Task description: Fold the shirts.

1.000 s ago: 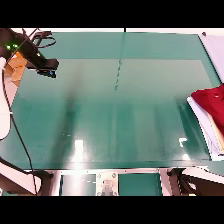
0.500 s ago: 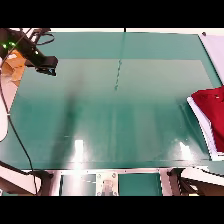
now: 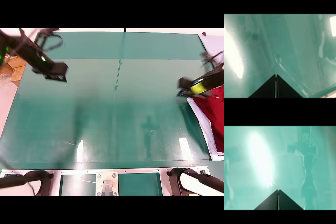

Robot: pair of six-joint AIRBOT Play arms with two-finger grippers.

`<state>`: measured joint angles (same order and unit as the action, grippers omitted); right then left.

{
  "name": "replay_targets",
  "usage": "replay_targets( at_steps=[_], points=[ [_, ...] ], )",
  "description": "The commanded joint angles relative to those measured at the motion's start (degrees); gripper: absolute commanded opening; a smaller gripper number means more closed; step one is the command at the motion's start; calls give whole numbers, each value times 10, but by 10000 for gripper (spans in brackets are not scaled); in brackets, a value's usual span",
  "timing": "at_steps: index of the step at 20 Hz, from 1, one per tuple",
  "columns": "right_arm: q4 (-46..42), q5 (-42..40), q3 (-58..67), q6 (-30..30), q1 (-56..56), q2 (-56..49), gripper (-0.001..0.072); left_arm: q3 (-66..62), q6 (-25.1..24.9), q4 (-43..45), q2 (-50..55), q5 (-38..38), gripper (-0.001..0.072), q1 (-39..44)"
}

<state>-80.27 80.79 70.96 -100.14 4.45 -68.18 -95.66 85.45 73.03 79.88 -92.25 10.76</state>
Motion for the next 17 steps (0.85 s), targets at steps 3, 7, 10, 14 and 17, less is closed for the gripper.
replay_targets(
  at_steps=[3,7,10,14,17],
  points=[
    [4,-91,-179,14,-212,94,12,294,83,-2,-169,115,17,107],
    [4,-114,-191,14,-273,106,14,357,111,-2,-203,134,19,131],
    [4,-113,-191,14,-279,106,14,358,112,-2,-203,127,19,131],
    [4,-113,-191,14,-279,106,14,358,112,-2,-203,128,19,131],
    [4,-113,-191,14,-279,106,14,358,112,-2,-203,128,19,131]
  ],
)
